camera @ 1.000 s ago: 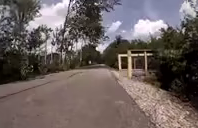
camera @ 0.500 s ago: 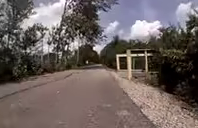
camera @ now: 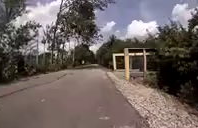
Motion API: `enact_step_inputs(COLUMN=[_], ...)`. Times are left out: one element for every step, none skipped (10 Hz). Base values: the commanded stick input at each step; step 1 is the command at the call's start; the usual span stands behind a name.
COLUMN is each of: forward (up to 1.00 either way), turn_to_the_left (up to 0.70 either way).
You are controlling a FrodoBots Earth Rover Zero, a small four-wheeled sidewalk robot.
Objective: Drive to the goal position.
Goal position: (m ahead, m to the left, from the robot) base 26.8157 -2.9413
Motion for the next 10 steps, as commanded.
enact_step_inputs(forward=[0.70,0.70,0.70,0.70,0.70,0.70,0.70,0.70,0.70,0.70], turn_to_the_left=[0.00,0.00,0.00,0.00,0.00,0.24,0.35,0.16,0.00,0.00])
